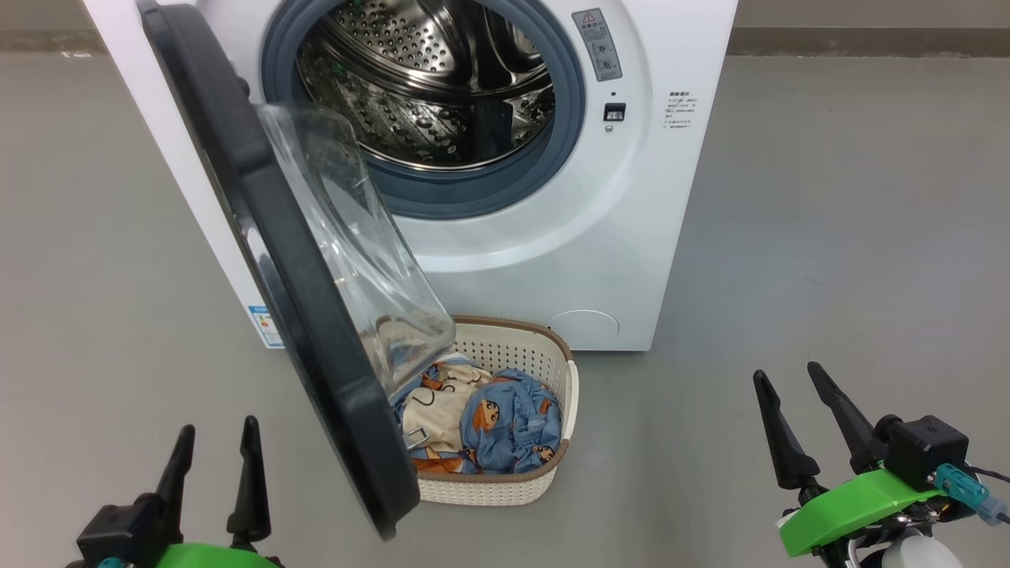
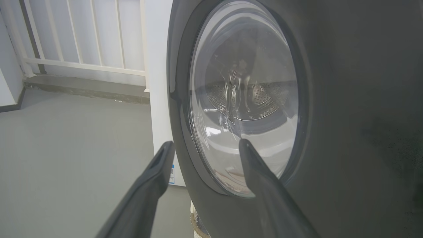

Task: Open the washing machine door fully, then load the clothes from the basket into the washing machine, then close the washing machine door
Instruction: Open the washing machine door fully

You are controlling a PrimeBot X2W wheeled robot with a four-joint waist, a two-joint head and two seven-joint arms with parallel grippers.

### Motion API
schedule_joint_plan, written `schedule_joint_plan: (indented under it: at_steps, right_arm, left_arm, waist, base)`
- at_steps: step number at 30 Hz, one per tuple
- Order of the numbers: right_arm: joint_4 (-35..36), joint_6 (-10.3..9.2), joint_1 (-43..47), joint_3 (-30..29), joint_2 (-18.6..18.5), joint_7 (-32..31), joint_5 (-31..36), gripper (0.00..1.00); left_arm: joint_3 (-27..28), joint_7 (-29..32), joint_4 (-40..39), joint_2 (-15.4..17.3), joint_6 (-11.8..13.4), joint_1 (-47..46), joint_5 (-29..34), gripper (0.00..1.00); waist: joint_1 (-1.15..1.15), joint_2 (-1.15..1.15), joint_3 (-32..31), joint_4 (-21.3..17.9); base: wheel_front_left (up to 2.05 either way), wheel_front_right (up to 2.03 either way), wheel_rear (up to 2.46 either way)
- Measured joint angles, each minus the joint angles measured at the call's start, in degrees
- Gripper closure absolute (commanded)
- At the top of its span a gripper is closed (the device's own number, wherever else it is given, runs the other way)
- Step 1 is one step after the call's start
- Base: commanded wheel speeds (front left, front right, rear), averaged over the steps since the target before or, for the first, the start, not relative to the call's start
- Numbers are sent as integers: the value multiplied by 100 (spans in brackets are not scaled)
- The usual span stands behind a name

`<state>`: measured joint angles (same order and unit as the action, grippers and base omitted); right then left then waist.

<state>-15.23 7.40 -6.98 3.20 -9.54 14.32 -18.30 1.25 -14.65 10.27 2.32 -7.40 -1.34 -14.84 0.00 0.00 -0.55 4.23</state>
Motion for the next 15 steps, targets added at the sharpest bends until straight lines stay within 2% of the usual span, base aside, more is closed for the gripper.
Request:
schedule_joint_plan:
  at_steps: [3, 4, 7, 8, 15]
  right_arm:
    - [-8, 0, 0, 0, -1, 0, -7, 0]
    - [-12, 0, 0, 0, -1, 0, -7, 0]
    - [-21, 0, 0, 0, -2, 0, -7, 0]
    - [-23, 0, 0, 0, -2, 0, -7, 0]
    - [-26, 0, 0, 0, 0, 0, -7, 0]
  left_arm:
    - [-8, 0, 2, 0, 0, 0, 0, 0]
    - [-10, 0, 3, 0, 0, 0, 0, 6]
    - [-22, 0, 10, 0, 0, 0, -2, 80]
    - [-24, 0, 10, 0, 0, 0, -2, 100]
    - [-33, 0, -130, 2, 0, -9, -8, 100]
  waist:
    - [0, 0, -4, 2]
    - [0, 0, -7, 4]
    - [0, 0, -13, 14]
    - [0, 0, -16, 18]
    - [0, 0, -20, 62]
  base:
    - [0, 0, 0]
    - [0, 0, 0]
    - [0, 0, 0]
    - [0, 0, 0]
    - [0, 0, 0]
